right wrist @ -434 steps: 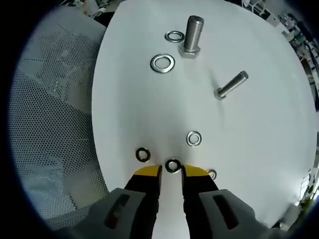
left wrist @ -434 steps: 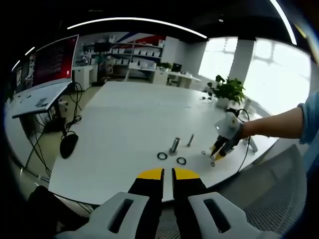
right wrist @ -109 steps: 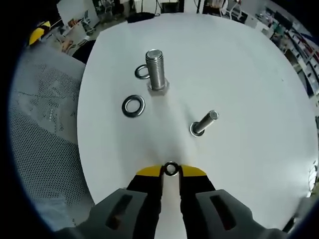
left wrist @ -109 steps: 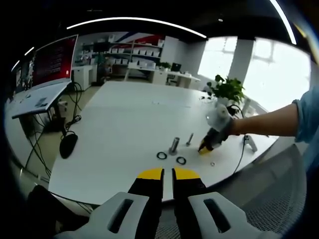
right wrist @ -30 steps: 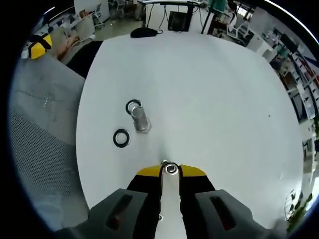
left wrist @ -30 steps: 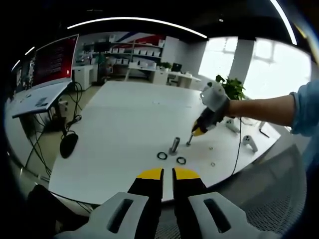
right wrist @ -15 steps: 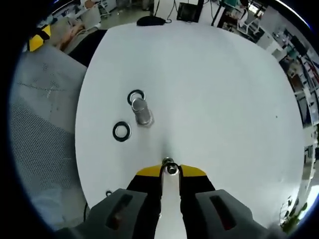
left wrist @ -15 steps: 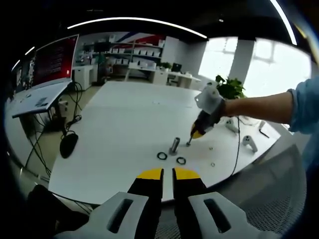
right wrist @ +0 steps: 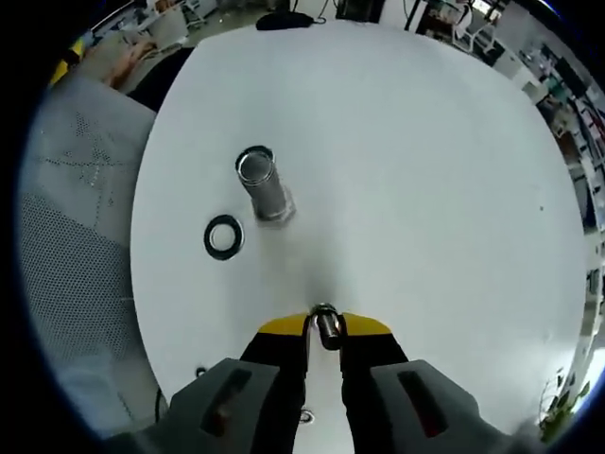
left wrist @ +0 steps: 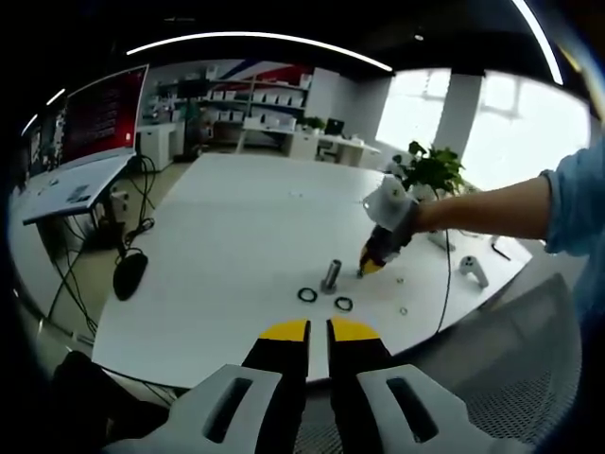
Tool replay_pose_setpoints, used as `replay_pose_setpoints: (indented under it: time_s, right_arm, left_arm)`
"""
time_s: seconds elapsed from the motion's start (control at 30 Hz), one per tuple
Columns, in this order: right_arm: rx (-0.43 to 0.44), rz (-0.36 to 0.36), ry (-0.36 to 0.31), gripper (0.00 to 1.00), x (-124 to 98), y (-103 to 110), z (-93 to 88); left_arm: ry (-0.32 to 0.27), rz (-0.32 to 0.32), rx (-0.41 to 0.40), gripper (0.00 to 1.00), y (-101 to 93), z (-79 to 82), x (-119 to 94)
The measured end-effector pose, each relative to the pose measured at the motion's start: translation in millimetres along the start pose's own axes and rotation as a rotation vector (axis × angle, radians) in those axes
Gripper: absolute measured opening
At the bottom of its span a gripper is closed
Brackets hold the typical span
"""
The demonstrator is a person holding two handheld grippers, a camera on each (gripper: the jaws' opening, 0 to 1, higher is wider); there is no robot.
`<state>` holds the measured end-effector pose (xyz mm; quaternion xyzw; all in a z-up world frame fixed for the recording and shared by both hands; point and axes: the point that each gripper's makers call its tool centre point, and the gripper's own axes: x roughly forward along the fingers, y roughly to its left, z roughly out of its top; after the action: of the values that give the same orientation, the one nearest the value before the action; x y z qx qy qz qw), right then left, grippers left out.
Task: Place the washer onto the threaded stud by aligning its center hole with the stud, sliding it down to the base, and recovering from edge contact or off-axis alignment until the washer reaches the visible bottom stop.
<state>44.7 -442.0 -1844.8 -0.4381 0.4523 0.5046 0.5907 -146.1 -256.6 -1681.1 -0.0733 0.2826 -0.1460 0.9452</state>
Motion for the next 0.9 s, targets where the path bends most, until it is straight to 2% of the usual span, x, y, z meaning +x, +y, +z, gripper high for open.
replay_pose_setpoints:
  time_s: [0.03, 0.27, 0.4, 0.5, 0.57, 0.9]
  right_arm:
    - [-0.005, 0.020, 0.006, 0.13, 1, 4, -1.3]
    - [-0.007, 0.033, 0.016, 0.13, 5, 15, -8.7]
    - [-0.054, 0.039, 0.022, 0.14, 4, 21, -11.4]
    - [-0.090, 0.015, 0.034, 0.25, 3, 21, -15.3]
    - [-0.081, 0.010, 0.027, 0.28, 2, 20, -17.3]
    - [0.001, 0.036, -0.008, 0.27, -14, 37, -40.2]
  left_arm:
    - [0.001, 0.000, 0.000, 0.04, 0.0, -0.1, 0]
    - [0.003, -0.002, 0.002, 0.04, -0.3, -0.6, 0]
    - [0.003, -0.002, 0.003, 0.04, -0.8, -0.5, 0]
    - [0.004, -0.002, 0.003, 0.04, -0.5, -0.5, 0]
    - [0.004, -0.003, 0.004, 0.04, -0.5, -0.5, 0]
    - [0.001, -0.007, 0.005, 0.04, -0.8, 0.0, 0]
